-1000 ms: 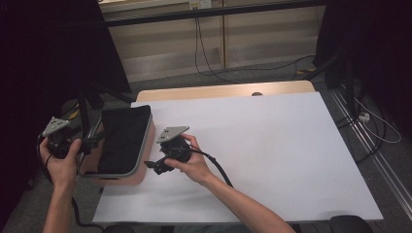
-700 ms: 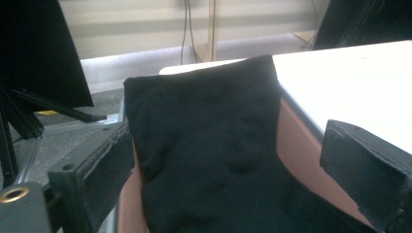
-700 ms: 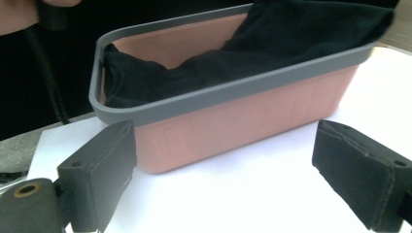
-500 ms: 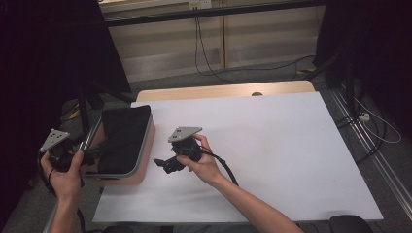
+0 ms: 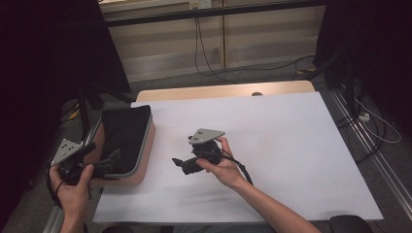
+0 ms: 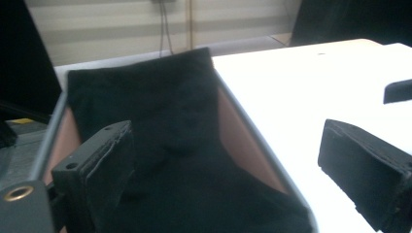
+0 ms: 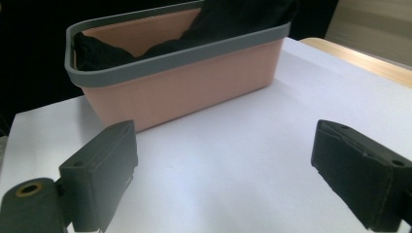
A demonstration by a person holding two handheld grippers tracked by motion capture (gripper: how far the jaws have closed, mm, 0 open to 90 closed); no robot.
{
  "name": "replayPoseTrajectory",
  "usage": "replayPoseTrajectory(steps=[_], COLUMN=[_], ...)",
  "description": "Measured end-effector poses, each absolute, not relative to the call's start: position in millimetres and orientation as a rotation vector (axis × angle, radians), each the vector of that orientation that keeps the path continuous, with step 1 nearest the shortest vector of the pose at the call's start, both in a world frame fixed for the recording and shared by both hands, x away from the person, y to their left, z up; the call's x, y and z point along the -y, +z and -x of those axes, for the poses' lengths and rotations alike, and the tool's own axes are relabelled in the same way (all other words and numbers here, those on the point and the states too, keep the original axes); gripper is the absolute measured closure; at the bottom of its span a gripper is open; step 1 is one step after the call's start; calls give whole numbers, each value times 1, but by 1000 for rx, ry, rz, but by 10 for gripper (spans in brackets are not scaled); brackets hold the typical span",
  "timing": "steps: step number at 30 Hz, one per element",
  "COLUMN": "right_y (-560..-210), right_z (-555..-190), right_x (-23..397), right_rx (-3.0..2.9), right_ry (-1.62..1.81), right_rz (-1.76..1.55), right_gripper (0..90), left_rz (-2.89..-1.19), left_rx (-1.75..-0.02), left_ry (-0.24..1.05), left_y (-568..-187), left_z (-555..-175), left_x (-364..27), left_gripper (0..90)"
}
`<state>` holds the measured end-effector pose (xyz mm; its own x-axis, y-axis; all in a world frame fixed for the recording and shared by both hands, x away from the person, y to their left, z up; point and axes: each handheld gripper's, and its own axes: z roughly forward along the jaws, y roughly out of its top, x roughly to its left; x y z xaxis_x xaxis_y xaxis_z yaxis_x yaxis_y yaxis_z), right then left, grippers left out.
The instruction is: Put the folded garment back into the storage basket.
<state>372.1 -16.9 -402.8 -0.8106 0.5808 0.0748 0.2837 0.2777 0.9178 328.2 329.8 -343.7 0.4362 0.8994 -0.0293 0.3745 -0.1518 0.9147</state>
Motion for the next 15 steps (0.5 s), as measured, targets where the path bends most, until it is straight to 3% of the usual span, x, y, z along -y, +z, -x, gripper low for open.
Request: replayPoseTrajectory(steps=[15], right_y=[-409], right_z=[-357], right_x=[63], right_rx=[-2231], right_ry=[1505], right_rz=[-852], right_gripper=[89], left_rz=[-1804], left_rx=[-990], left_ry=[611], left_y=[-355], left_z=[-323], left_x=[-284], left_gripper=[61])
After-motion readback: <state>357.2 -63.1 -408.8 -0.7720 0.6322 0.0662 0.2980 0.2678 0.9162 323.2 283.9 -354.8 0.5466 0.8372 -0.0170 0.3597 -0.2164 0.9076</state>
